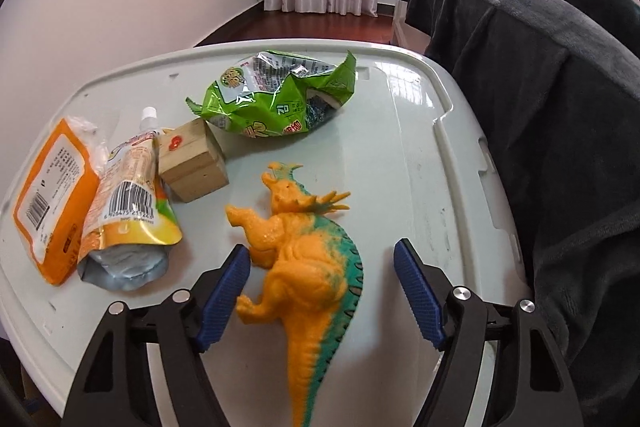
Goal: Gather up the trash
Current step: 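Grasp the orange dinosaur toy with the right tool, then grasp the orange-and-white bag with the left tool while the right holds the dinosaur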
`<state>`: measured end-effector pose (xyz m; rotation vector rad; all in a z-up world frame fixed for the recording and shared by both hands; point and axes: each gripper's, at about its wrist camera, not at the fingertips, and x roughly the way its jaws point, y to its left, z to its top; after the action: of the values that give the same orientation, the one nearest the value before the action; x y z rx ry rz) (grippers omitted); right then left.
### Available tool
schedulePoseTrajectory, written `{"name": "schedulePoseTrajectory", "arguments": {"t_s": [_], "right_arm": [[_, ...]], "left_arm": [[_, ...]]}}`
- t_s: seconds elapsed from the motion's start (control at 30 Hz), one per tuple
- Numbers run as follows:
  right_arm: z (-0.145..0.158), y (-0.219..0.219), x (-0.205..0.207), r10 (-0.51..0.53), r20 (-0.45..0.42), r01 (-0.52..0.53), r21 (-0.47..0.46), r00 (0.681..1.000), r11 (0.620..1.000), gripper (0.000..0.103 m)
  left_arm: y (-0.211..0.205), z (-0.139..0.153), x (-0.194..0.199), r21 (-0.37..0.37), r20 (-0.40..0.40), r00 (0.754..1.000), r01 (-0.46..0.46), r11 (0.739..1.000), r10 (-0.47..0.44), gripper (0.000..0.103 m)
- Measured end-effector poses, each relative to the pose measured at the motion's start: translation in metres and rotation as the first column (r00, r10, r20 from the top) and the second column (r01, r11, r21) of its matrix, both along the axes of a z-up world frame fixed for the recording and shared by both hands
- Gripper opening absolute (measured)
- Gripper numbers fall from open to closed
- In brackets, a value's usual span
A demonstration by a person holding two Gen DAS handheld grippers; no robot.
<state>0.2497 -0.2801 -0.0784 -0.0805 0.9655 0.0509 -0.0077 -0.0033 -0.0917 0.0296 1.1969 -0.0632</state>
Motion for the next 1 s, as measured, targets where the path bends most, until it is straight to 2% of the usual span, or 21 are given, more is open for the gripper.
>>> {"name": "schedulePoseTrajectory", "arguments": {"t_s": [0.1, 0.23, 0.43, 0.53, 0.63, 0.77, 0.9, 1.0], "right_arm": [[0.000, 0.009, 0.000, -0.008, 0.005, 0.008, -0.033, 1.000, 0.999, 0.050], [0.002, 0.021, -0.008, -0.038, 0.004, 0.038, -0.067, 0.999, 0.997, 0.049], [0.010, 0.027, -0.037, -0.040, 0.004, 0.040, -0.057, 0.999, 0.998, 0.049], [0.029, 0.027, -0.053, -0.075, 0.024, 0.075, -0.026, 0.997, 0.997, 0.049], [0.059, 0.033, -0.081, -0.087, 0.088, 0.084, 0.034, 0.992, 0.996, 0.049], [0.090, 0.044, -0.122, -0.053, 0.175, 0.036, 0.098, 0.983, 0.995, 0.049], [0.102, 0.049, -0.157, -0.041, 0.233, 0.004, 0.157, 0.972, 0.988, 0.049], [0.099, 0.047, -0.164, -0.042, 0.242, -0.004, 0.185, 0.969, 0.983, 0.049]], "left_arm": [[-0.001, 0.002, -0.001, 0.015, 0.011, 1.000, 0.006, 1.000, -0.007, 0.075], [-0.001, 0.005, -0.005, 0.035, 0.035, 0.999, 0.011, 0.999, -0.012, 0.075], [0.006, 0.012, -0.003, 0.024, 0.062, 0.998, 0.000, 1.000, -0.001, 0.075], [0.009, 0.021, 0.002, 0.012, 0.080, 0.997, -0.010, 1.000, 0.009, 0.075], [0.013, 0.036, 0.012, 0.001, 0.110, 0.994, -0.017, 1.000, 0.017, 0.075], [0.017, 0.064, 0.041, -0.018, 0.166, 0.986, 0.000, 1.000, 0.003, 0.075], [0.009, 0.082, 0.092, -0.031, 0.201, 0.974, 0.109, 0.994, -0.101, 0.075], [0.008, 0.085, 0.137, -0.068, 0.204, 0.963, 0.196, 0.978, -0.179, 0.075]]}}
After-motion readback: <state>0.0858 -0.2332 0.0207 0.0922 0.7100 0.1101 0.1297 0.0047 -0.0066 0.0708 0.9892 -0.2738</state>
